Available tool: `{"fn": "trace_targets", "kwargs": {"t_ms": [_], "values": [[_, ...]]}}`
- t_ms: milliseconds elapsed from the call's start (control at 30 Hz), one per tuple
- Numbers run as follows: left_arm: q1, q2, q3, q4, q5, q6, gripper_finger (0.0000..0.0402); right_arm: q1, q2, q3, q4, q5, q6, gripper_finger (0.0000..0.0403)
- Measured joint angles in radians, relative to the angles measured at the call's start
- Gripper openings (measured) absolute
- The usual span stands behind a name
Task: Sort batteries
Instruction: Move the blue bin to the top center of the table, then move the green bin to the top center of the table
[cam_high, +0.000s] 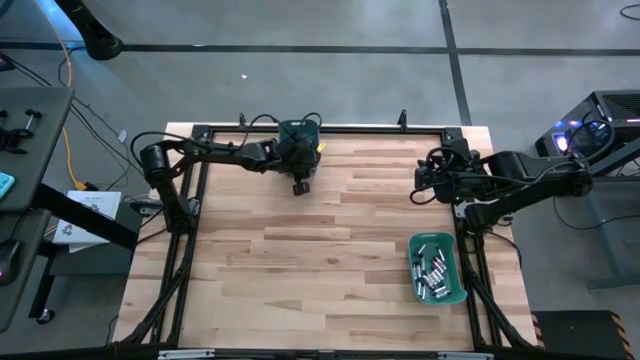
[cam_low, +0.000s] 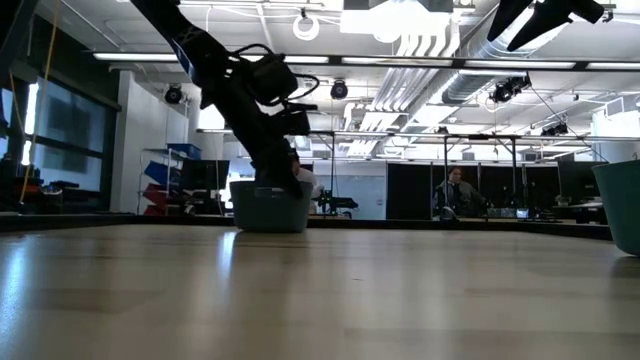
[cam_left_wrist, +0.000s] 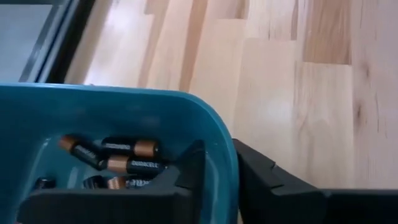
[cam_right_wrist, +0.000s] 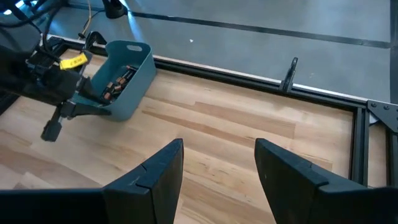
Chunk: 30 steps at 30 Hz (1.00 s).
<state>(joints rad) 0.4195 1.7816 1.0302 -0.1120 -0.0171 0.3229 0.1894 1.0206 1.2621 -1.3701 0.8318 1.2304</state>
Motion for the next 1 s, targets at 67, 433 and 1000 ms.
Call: {"fn": "trace_targets", "kwargs": {"t_ms": [67,433,1000], "values": [[0.0,-0.015,0.0,-0.003,-0.002,-0.008,0.0083,0.0,0.0,0.0,0.0,0.0,0.0,0.0193],[0.0,-0.201,0.001,-0.022,0.005,-0.052,0.0183,0.007,0.015,0.0,0.007,-0.491,-0.237,0.0216],[0.0,-0.384,0.003,0.007,-0.078,-0.06,0.0188,0.629,0.465,-0.001,0.339,-0.915,-0.094,0.0223]]}}
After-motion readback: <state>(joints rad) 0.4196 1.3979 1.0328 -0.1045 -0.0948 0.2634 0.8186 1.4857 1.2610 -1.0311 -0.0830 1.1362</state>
